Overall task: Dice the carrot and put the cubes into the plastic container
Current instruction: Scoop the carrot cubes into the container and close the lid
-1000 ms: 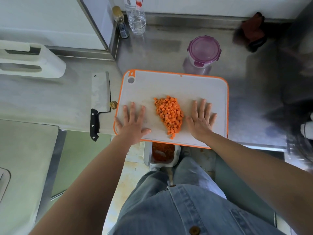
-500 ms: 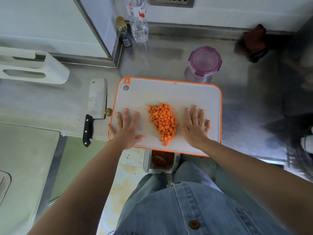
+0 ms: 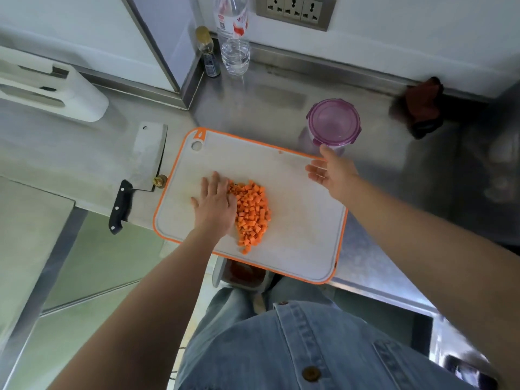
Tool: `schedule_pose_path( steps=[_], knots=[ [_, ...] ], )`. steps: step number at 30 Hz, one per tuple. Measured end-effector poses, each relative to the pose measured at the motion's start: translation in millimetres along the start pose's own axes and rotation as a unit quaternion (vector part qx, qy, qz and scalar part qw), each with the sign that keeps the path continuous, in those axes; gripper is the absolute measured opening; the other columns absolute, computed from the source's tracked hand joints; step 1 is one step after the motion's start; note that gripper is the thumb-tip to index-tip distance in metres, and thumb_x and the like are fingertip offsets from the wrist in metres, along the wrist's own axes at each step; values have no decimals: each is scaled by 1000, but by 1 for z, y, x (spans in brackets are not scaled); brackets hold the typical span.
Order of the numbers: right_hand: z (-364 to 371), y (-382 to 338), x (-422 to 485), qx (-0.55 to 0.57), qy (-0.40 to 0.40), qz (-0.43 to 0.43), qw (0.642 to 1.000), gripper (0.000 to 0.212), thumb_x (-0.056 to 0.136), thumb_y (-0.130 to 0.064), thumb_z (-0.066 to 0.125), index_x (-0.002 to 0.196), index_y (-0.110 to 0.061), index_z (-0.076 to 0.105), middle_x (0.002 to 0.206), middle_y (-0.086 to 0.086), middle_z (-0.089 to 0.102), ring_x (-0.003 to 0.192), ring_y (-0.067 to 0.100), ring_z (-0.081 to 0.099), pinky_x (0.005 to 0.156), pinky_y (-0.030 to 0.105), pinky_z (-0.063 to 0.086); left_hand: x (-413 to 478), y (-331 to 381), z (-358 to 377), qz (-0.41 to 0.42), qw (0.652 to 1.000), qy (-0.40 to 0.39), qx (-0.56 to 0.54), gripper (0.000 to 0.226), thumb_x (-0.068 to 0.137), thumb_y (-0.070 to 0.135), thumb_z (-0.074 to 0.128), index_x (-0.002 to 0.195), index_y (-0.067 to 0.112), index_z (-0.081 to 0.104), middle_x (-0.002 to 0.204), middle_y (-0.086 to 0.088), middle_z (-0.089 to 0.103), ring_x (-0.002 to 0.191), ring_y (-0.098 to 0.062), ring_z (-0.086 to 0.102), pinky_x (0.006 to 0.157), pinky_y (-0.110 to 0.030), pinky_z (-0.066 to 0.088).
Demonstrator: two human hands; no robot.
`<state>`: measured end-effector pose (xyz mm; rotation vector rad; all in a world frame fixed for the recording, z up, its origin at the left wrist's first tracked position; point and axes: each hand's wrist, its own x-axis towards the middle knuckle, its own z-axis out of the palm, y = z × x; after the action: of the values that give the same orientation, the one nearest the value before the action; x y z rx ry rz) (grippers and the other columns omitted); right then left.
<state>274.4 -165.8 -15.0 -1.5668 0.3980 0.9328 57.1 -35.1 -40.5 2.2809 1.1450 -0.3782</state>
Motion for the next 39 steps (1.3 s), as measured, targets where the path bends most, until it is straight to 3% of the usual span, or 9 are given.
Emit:
schedule_pose_path(
  steps=[4,9,20,23,25,28,30,32,39],
  knots=[
    [4,-8,18,19,-21,55,998,31,93,-44,57,107,-16,54,84,7,60,66,17,63,52,26,52,3,-2,-3,-7,1000,-17,-12,50,103,28,24,152,20,22,163,3,0,150,-21,-6,117,-57,4],
    [7,-13,23,19,-3,45,999,32,96,-41,53,77,-15,53,68,3,56,56,11,57,53,24,49,5,-6,-4,-10,999,-34,-29,50,104,31,21,154,23,19,163,7,-3,149,-19,-9,117,-56,0],
    [7,15,-11,76,6,-60,995,19,94,-24,58,80,-11,57,68,4,58,59,14,58,58,25,50,14,-18,-4,17,997,-73,-36,57,101,39,13,155,19,14,163,2,-4,149,-21,-12,117,-59,0],
    [15,26,-36,104,-1,-97,990,15,92,-21,58,83,-9,56,72,6,61,62,17,60,59,26,51,7,-21,-13,13,989,-9,-146,53,104,34,27,150,9,28,159,-8,23,147,-24,16,116,-42,16],
    [23,35,-54,109,-12,-119,987,15,93,-20,56,83,-9,55,74,8,61,65,18,61,60,26,51,-4,-20,-22,39,979,66,-191,39,102,28,36,131,6,51,135,-13,51,129,-26,42,95,-27,30],
    [41,54,-81,81,-25,-143,986,18,94,-15,52,78,-9,53,69,10,57,59,17,55,56,25,47,-19,-11,-35,38,927,41,-371,31,94,39,46,108,16,60,108,-8,61,102,-22,56,86,-28,37],
    [53,69,-96,53,-38,-154,986,17,91,-16,55,75,-10,54,66,9,56,54,17,51,54,26,43,-25,-2,-41,-16,838,-73,-540,38,94,49,47,117,19,53,115,-8,59,100,-23,62,89,-37,45],
    [63,83,-109,33,-56,-165,984,16,84,-18,59,71,-11,55,62,6,56,51,16,48,52,26,39,-29,2,-46,-43,789,-134,-598,46,94,56,44,127,23,47,121,-9,58,103,-26,65,88,-43,50],
    [81,114,-137,20,-85,-168,982,24,90,-10,61,66,-9,54,51,-4,56,44,9,44,48,24,32,-40,-16,-44,-46,745,-135,-652,44,92,32,63,127,8,50,121,-18,63,105,-34,66,78,-45,59]
  ],
)
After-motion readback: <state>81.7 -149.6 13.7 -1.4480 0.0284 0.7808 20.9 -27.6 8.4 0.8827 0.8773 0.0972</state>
